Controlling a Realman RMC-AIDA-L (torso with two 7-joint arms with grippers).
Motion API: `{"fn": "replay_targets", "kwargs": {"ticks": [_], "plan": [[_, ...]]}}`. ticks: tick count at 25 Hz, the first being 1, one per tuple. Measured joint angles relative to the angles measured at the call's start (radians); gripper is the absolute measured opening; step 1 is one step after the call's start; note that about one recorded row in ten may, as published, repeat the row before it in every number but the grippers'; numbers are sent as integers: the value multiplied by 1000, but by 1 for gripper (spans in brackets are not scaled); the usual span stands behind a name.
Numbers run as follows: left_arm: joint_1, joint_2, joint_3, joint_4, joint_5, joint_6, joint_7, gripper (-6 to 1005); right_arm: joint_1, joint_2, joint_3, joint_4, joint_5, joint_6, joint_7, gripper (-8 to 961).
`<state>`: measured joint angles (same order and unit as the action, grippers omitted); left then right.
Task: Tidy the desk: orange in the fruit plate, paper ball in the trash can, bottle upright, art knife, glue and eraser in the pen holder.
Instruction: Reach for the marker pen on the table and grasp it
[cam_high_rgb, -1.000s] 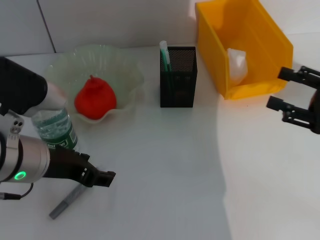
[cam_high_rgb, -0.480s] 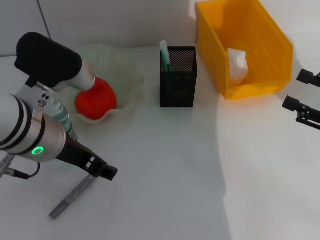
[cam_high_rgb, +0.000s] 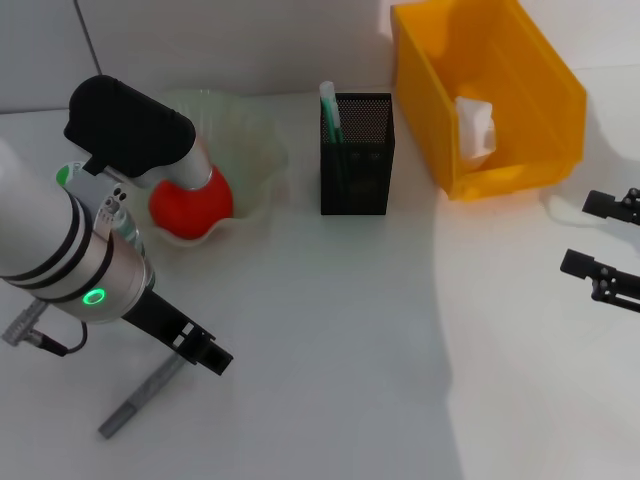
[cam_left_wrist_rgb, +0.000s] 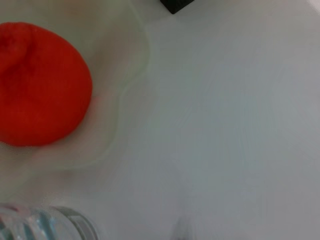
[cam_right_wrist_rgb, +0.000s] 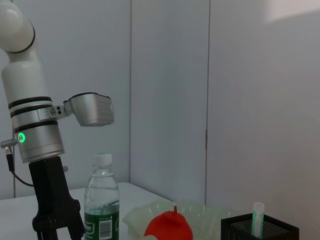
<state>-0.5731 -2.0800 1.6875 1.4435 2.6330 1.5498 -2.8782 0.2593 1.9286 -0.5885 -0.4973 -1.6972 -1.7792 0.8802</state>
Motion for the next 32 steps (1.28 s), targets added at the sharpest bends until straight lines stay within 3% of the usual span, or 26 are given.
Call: {"fn": "replay_targets", "kwargs": {"ticks": [14, 32], "plan": [[-14, 0, 22, -56, 15, -30, 0, 713, 19, -12, -1, -14, -140, -59, 57, 709], [-44, 0, 52, -136, 52, -41, -1, 658, 18, -8, -2, -17, -144, -53, 50, 709]]}}
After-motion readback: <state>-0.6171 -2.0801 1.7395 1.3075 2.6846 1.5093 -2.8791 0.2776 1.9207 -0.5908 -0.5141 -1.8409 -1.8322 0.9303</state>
